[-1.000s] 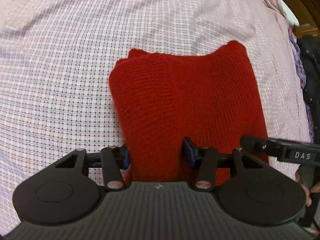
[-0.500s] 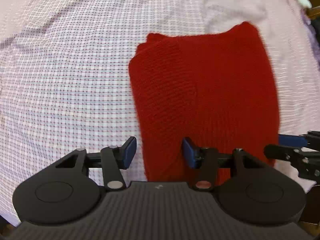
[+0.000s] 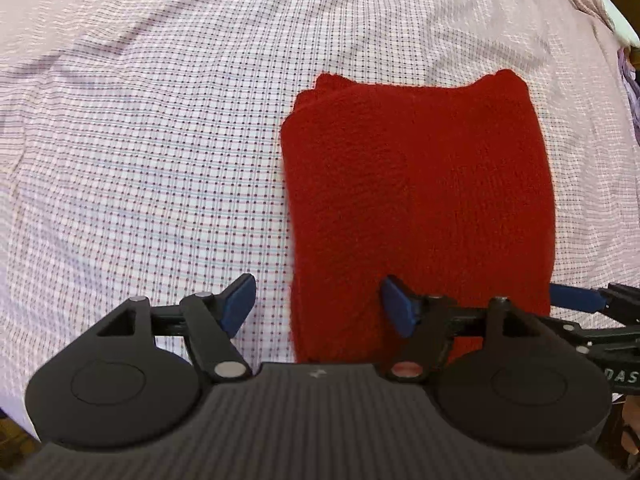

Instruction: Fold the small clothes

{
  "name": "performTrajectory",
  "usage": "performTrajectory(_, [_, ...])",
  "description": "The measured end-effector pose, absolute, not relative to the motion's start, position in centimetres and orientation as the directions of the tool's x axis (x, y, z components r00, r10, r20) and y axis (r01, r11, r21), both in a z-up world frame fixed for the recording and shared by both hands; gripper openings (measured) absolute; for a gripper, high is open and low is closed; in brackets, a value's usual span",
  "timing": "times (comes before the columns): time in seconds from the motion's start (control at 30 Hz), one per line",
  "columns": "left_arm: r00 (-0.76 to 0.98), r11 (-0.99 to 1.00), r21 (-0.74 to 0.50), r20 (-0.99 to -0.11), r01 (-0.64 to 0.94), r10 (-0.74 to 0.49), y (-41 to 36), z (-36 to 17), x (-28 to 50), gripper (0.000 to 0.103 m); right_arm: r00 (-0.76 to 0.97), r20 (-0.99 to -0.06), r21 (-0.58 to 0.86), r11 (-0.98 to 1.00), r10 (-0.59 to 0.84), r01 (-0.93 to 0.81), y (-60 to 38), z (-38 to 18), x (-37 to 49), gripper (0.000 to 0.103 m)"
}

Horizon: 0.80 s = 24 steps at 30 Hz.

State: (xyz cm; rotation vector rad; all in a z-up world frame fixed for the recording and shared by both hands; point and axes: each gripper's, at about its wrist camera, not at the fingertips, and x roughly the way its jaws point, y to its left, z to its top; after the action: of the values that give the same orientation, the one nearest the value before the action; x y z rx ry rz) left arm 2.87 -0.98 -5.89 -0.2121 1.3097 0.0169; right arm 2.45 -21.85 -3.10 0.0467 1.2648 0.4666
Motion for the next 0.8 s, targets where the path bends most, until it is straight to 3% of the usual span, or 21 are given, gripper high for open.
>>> performTrajectory(0.27, [0.274,0.987,-0.127,-0.957,-0.101,-0.095,-3.3,-3.2,0.1,0.078,0.259,-0.892,0.293,0.910,0.371,-0.293,-22.5,-1.1,0.5,0.071])
performTrajectory(0.5, [0.338,0.990,-0.100,-0.939,-0.103,-0.060,-5.3,-2.4,-2.4,0.099,0.339,-0.875,0.267,0.929,0.345,-0.255,-23.8,0.5,-2.1,0.071])
performTrajectory(0.8, [0.326,0.992,-0.079,-0.944,-0.103,-0.041,-6.7,-3.2,-3.5,0.099,0.398,-0.867,0.210,0.944,0.300,-0.254,-23.5,0.6,-4.7,0.072])
